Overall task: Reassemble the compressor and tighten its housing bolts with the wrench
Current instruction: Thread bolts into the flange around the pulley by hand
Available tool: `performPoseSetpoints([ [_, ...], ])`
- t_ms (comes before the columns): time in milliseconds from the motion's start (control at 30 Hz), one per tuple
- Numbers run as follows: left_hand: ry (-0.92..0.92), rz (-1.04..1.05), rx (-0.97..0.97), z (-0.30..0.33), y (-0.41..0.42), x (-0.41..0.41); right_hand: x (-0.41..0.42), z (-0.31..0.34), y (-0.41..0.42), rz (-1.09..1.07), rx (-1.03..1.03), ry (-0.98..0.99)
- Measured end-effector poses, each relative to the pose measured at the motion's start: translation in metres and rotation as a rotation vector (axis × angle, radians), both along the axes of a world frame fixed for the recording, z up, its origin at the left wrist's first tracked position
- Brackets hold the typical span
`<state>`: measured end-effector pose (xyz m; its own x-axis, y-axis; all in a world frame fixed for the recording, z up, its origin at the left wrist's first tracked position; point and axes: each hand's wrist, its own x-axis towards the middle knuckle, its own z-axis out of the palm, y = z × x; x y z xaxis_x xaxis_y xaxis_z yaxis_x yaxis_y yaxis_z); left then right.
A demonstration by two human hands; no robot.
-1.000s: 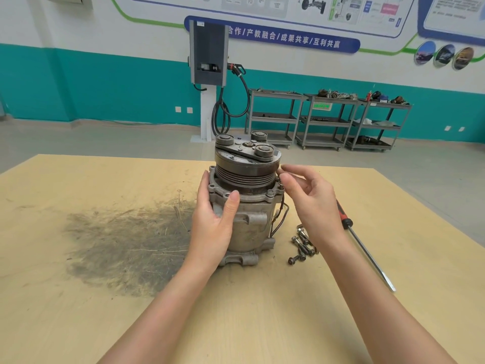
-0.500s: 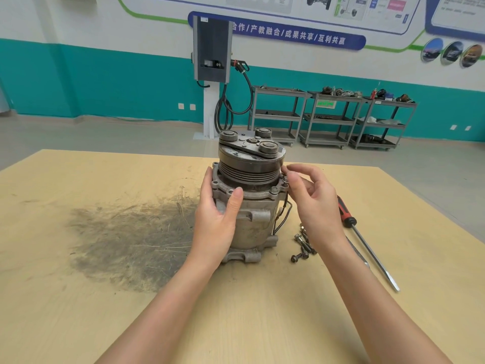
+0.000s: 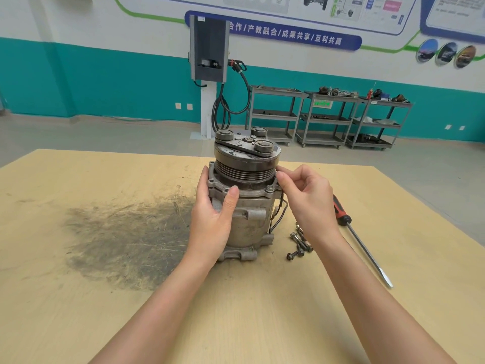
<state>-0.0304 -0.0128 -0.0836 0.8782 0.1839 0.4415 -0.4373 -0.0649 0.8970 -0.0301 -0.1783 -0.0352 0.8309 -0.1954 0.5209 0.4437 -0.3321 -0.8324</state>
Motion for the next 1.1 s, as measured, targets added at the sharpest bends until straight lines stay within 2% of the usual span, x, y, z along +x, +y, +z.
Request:
performPoseSetpoints([
  [333, -0.014, 0.003, 0.006, -0.002, -0.001, 0.003, -0.004, -0.004, 0.003, 0.028, 0.133, 0.054],
  [533, -0.016, 0.000, 0.000, -0.003, -0.001, 0.003, -0.008, -0.006, 0.005, 0.051, 0.056, 0.024],
  [733, -0.019, -0.001, -0.002, -0.003, -0.001, 0.003, -0.005, -0.006, 0.017, -0.041, 0.155, 0.016],
  [833, -0.018, -0.002, -0.002, -0.004, -0.001, 0.003, -0.004, -0.006, 0.015, 0.002, 0.205, 0.037],
  [1100, -0.017, -0.003, -0.008, -0.004, 0.000, 0.005, -0.006, -0.008, 0.009, 0.046, 0.161, 0.022],
])
